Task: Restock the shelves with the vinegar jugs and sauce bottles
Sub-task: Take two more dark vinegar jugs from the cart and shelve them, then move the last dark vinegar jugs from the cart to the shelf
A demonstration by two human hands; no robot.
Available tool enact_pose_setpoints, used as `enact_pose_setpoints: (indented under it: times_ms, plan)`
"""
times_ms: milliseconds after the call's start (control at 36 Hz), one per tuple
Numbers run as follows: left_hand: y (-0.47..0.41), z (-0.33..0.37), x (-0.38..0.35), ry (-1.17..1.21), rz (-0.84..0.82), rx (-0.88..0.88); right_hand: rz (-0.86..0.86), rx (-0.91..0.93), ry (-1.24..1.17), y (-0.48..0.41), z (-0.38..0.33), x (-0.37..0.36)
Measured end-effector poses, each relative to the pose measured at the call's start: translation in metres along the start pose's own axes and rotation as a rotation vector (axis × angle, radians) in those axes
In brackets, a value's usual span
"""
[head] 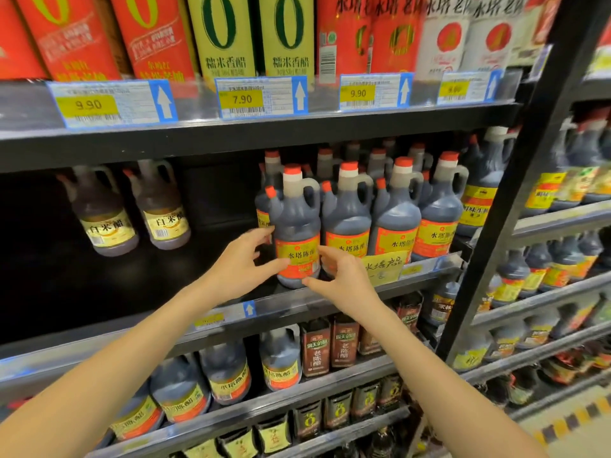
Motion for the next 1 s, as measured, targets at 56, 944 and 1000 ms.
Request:
enact_pose_setpoints:
  times_ms: [56, 944, 1000]
  plan:
    - [0.01, 0.013, -0.001, -0.123, -0.003, -0.083, -0.059, 0.049, 0.07, 0.007, -0.004, 0.009]
    - [0.174, 0.274, -0.289, -0.328, -0.682, -0.553, 0.045, -0.537, 0.664, 0.337, 0.115, 0.373]
    - [0.182, 0.298, -0.311, -0.316, -0.718, -0.602, 0.092, -0.59, 0.687, 0.36, 0.122, 0.396]
Point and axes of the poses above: each hand's wrist, its own y-axis away from the middle knuckle, its own x-axis out of the back of the hand, z = x × y, the point moved 10 cm from there along -y, towards the middle knuckle, and after that the axes turned 8 degrees about z, right-handed, at the moved point
